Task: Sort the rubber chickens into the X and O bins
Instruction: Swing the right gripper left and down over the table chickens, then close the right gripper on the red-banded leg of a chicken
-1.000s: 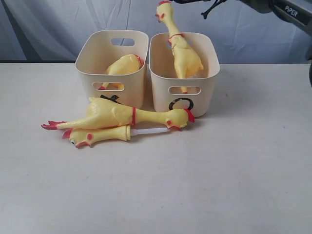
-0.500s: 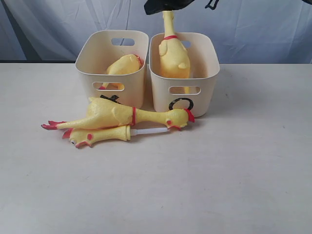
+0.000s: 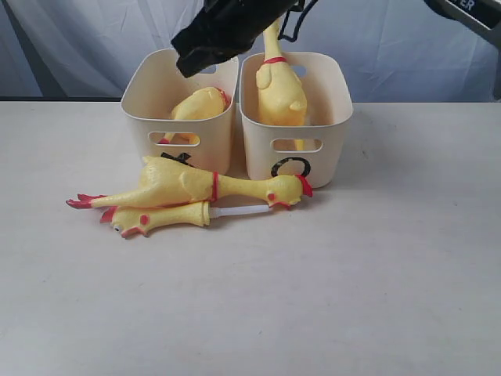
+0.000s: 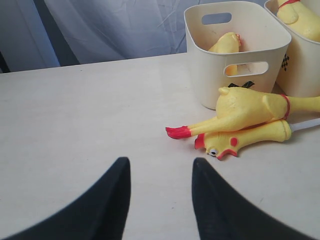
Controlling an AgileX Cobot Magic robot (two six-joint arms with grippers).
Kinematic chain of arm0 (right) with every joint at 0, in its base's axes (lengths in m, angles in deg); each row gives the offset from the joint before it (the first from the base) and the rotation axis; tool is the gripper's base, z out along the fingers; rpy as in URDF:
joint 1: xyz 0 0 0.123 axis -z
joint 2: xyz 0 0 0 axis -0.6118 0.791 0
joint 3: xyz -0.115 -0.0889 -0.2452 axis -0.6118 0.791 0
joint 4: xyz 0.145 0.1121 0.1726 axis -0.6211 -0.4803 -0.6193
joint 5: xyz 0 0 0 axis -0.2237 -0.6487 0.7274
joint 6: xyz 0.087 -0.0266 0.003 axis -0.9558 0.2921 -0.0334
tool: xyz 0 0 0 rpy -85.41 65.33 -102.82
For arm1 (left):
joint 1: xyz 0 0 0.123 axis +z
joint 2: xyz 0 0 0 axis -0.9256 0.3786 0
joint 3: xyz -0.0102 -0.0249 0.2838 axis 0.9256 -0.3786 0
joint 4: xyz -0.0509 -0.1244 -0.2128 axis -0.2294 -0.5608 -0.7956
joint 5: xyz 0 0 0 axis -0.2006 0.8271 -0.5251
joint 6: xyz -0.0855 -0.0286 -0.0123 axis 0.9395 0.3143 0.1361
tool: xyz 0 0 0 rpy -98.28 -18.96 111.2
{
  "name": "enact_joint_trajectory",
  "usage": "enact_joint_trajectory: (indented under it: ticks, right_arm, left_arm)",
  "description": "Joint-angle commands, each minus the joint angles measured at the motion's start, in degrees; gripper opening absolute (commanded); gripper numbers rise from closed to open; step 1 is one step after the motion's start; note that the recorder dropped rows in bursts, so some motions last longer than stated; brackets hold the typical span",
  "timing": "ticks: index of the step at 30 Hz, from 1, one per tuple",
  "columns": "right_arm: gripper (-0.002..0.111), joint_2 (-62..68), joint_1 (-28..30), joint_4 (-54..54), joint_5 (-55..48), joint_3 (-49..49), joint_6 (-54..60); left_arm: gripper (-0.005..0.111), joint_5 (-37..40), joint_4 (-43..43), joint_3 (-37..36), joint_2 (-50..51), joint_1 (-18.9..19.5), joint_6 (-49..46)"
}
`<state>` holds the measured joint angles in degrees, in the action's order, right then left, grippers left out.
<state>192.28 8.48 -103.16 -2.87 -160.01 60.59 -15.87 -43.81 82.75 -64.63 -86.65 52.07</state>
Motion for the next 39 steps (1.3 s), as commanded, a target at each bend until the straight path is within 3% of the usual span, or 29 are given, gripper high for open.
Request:
enact_joint_trajectory:
  ticks: [1, 15, 21, 30, 39]
  right_arm:
    - [-0.001, -1.6, -2.1, 4.9, -0.8, 1.4, 0.6]
    - [-0.001, -12.6, -6.7, 16.3, 3.0, 21.5, 6.1]
    - [-0.001, -18.6, -14.2, 36.2, 18.1, 37.7, 6.0]
    - [-0.001, -19.3, -15.5, 62.6, 45.9, 56.8, -15.9]
    - [0.001, -14.7, -15.5, 85.7, 51.5, 61.2, -38.1]
  left_arm:
    - [0.039, -0.5, -0.4, -0.2, -0.4, -0.1, -0.3]
    - [0.039, -0.5, -0.4, -0.2, -0.4, -0.1, -0.3]
    - [0.039, -0.5, -0.4, -0.2, -0.4, -0.1, -0.3]
    - [0.039, -0.5, -0.6, -0.2, -0.4, -0.1, -0.3]
    - [0.039, -0.6, -1.0, -0.2, -0.4, -0.1, -0.3]
